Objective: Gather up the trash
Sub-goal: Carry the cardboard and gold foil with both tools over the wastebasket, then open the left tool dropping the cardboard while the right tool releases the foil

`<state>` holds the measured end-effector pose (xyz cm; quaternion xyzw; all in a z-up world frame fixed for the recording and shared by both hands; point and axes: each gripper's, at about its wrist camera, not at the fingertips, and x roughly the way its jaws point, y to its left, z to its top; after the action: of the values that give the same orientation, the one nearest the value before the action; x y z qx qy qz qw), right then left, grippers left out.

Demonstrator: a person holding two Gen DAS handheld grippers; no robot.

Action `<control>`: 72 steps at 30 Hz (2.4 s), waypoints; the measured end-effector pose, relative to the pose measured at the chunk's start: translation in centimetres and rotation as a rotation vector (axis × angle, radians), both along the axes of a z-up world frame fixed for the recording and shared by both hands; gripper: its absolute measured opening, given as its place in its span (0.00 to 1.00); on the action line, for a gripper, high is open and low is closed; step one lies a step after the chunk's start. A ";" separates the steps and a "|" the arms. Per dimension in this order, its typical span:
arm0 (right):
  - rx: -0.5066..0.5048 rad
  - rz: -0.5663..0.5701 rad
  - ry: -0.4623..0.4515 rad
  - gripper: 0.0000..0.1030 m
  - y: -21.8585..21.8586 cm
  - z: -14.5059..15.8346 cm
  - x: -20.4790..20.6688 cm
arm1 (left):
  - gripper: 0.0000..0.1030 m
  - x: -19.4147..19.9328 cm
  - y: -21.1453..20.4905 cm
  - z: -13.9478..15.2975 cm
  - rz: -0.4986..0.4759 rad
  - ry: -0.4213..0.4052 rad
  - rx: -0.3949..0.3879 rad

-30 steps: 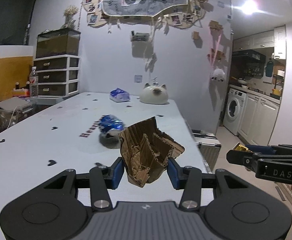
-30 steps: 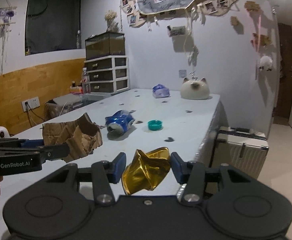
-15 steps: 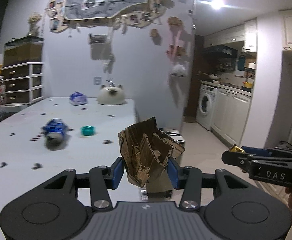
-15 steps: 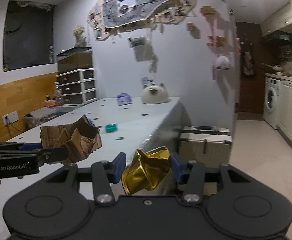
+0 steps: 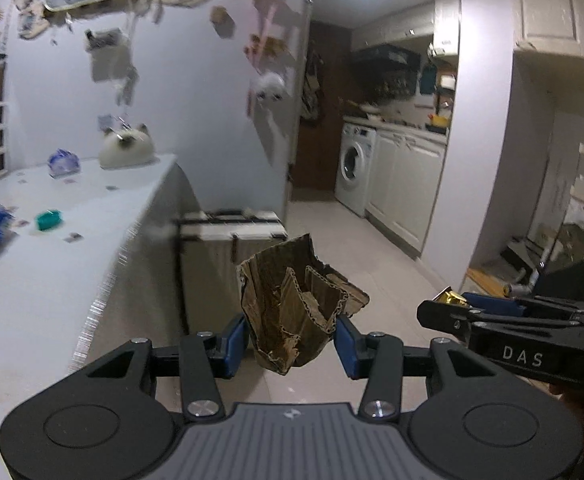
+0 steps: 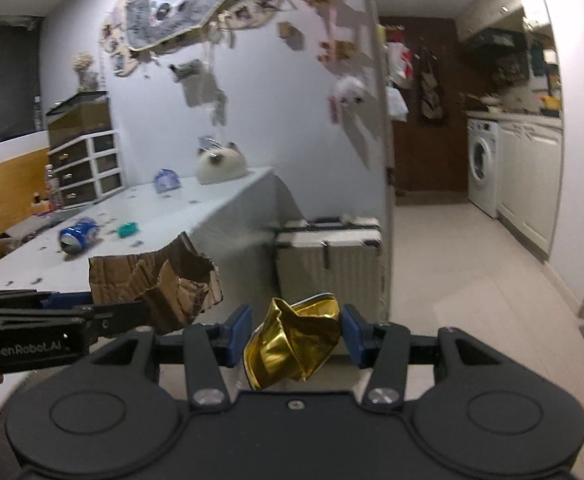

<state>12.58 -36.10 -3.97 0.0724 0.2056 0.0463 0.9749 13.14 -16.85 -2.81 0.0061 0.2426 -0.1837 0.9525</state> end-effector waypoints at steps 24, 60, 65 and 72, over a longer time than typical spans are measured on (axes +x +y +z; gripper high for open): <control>0.267 -0.202 0.486 0.48 -6.5 -22.9 12.0 | 0.46 16.2 -5.9 -23.1 0.015 0.536 0.031; 0.295 -0.216 0.882 0.71 -5.5 -36.0 24.2 | 0.53 24.6 -6.8 -40.0 -0.055 0.907 0.066; 0.290 -0.218 0.885 0.71 -5.7 -36.0 23.9 | 0.83 24.3 -8.0 -40.4 -0.084 0.934 0.080; 0.265 -0.201 0.917 0.72 -5.2 -36.5 24.0 | 0.91 24.3 -7.3 -40.7 -0.027 0.962 0.116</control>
<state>36.56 -41.27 -40.44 0.2283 0.5983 -0.0589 0.7658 37.43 -24.14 -43.54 -0.0233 0.6652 -0.1644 0.7280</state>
